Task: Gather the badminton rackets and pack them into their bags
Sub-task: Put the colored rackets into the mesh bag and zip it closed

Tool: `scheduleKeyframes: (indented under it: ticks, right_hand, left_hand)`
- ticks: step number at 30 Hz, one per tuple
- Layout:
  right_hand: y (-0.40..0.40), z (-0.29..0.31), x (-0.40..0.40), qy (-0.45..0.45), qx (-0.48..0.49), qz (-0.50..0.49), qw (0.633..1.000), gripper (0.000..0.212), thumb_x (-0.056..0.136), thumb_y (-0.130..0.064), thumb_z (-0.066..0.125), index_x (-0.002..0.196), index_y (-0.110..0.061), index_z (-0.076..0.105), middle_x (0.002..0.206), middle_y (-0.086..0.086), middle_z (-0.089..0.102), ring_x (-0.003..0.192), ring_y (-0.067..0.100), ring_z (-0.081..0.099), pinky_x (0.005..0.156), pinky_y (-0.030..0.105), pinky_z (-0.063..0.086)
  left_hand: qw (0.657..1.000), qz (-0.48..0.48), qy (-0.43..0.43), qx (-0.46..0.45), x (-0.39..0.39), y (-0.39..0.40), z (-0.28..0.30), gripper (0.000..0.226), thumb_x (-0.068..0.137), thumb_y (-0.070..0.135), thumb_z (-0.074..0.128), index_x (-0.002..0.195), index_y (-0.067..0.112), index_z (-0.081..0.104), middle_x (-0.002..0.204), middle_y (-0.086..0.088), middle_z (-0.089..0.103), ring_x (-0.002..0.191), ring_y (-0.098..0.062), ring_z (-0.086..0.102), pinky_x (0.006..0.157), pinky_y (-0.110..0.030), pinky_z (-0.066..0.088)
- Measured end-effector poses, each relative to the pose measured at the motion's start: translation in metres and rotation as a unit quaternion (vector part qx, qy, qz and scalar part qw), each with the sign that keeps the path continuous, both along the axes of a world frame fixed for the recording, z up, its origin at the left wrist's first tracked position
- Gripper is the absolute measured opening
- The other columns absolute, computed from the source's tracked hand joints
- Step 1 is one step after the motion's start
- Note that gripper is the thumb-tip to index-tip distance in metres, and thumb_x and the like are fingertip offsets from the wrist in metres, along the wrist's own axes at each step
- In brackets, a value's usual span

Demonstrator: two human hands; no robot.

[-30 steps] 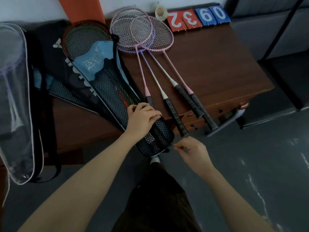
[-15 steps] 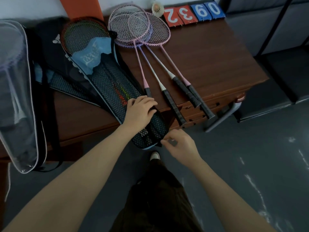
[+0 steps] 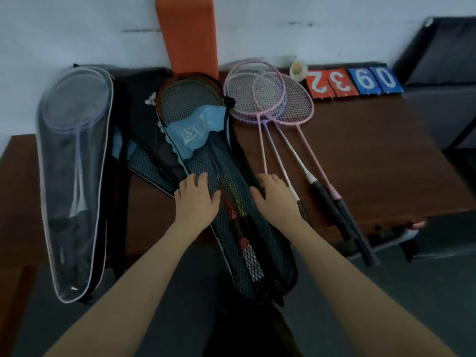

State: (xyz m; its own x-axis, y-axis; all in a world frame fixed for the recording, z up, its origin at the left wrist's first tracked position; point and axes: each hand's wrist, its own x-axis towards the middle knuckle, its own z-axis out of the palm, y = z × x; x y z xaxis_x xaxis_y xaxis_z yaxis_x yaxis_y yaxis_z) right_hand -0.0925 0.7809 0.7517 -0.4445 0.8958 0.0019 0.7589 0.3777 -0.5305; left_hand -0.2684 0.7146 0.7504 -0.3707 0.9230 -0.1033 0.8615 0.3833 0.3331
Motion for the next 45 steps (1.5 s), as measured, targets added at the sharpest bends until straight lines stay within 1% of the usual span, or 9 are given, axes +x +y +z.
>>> scheduleKeyframes:
  ticks: [6, 9, 11, 15, 20, 24, 29, 34, 45]
  right_hand:
    - [0.075, -0.009, -0.065, -0.029, -0.039, 0.014, 0.999, 0.043, 0.096, -0.032, 0.045, 0.132, -0.010, 0.041, 0.121, 0.011, 0.054, 0.105, 0.029, 0.054, 0.085, 0.044, 0.045]
    - [0.087, -0.020, -0.083, -0.056, -0.078, 0.025, 0.995, 0.045, 0.095, -0.034, 0.045, 0.132, -0.010, 0.038, 0.120, 0.011, 0.054, 0.103, 0.031, 0.055, 0.083, 0.041, 0.043]
    - [0.087, -0.028, -0.088, -0.059, -0.085, 0.035, 0.994, 0.040, 0.094, -0.029, 0.048, 0.128, -0.010, 0.040, 0.117, 0.011, 0.057, 0.102, 0.030, 0.055, 0.082, 0.040, 0.041]
    - [0.077, -0.027, -0.091, 0.026, -0.033, 0.008, 0.999, 0.039, 0.094, -0.014, 0.048, 0.132, -0.008, 0.045, 0.121, 0.010, 0.059, 0.100, 0.027, 0.057, 0.080, 0.038, 0.045]
    - [0.058, -0.007, -0.109, 0.116, 0.089, 0.005, 0.989, 0.035, 0.087, -0.009, 0.056, 0.121, 0.000, 0.056, 0.093, 0.012, 0.065, 0.073, 0.027, 0.064, 0.058, 0.035, 0.054]
    - [0.031, 0.009, -0.148, 0.136, 0.134, -0.008, 0.982, 0.033, 0.084, -0.010, 0.057, 0.115, 0.001, 0.060, 0.083, 0.009, 0.064, 0.061, 0.022, 0.060, 0.048, 0.031, 0.051]
    - [-0.001, 0.032, -0.218, 0.140, 0.143, 0.015, 0.980, 0.034, 0.084, -0.010, 0.058, 0.116, 0.001, 0.059, 0.090, 0.011, 0.066, 0.069, 0.025, 0.063, 0.055, 0.032, 0.052]
    - [-0.025, 0.039, -0.299, 0.100, 0.081, 0.040, 0.991, 0.035, 0.089, -0.012, 0.058, 0.123, -0.004, 0.055, 0.115, 0.010, 0.062, 0.097, 0.027, 0.061, 0.073, 0.032, 0.046]
    - [-0.032, 0.001, -0.394, 0.098, 0.043, 0.044, 0.993, 0.034, 0.093, -0.013, 0.050, 0.126, -0.004, 0.051, 0.116, 0.012, 0.058, 0.100, 0.027, 0.058, 0.078, 0.040, 0.050]
  left_hand:
    - [0.989, 0.109, -0.092, -0.032, -0.034, 0.048, -0.014, 0.064, 0.094, 0.043, 0.042, 0.145, 0.013, 0.016, 0.132, -0.020, 0.037, 0.117, -0.036, 0.041, 0.095, -0.043, 0.034]
    - [0.977, 0.142, -0.160, 0.013, -0.039, 0.058, -0.018, 0.060, 0.096, 0.030, 0.045, 0.145, 0.010, 0.016, 0.128, -0.019, 0.037, 0.109, -0.033, 0.048, 0.086, -0.034, 0.040]
    - [0.967, 0.160, -0.196, 0.040, -0.042, 0.060, -0.022, 0.060, 0.096, 0.018, 0.046, 0.146, 0.009, 0.015, 0.131, -0.018, 0.036, 0.108, -0.029, 0.047, 0.080, -0.021, 0.034]
    - [0.931, 0.194, -0.279, 0.132, -0.049, 0.057, -0.022, 0.062, 0.093, 0.011, 0.050, 0.147, 0.019, 0.020, 0.123, -0.005, 0.043, 0.107, -0.018, 0.048, 0.088, -0.017, 0.033]
    - [0.922, 0.182, -0.243, 0.240, -0.064, 0.045, -0.003, 0.057, 0.093, 0.008, 0.049, 0.145, 0.015, 0.026, 0.108, -0.003, 0.041, 0.084, 0.003, 0.040, 0.076, 0.003, 0.029]
    - [0.925, 0.162, -0.231, 0.256, -0.100, 0.024, 0.008, 0.054, 0.094, 0.011, 0.049, 0.145, 0.013, 0.029, 0.109, -0.006, 0.044, 0.083, 0.001, 0.042, 0.076, -0.004, 0.032]
    - [0.929, 0.147, -0.182, 0.285, -0.174, -0.012, 0.025, 0.056, 0.093, 0.010, 0.051, 0.145, 0.010, 0.029, 0.104, -0.002, 0.042, 0.083, -0.010, 0.047, 0.073, -0.011, 0.033]
    - [0.940, 0.138, -0.157, 0.270, -0.254, -0.048, 0.030, 0.058, 0.093, 0.003, 0.049, 0.145, 0.008, 0.024, 0.104, -0.007, 0.043, 0.072, -0.012, 0.045, 0.063, -0.014, 0.032]
    - [0.967, 0.125, -0.156, 0.160, -0.353, -0.052, -0.004, 0.054, 0.095, 0.003, 0.044, 0.144, 0.000, 0.022, 0.121, -0.019, 0.043, 0.099, -0.026, 0.049, 0.075, -0.013, 0.029]
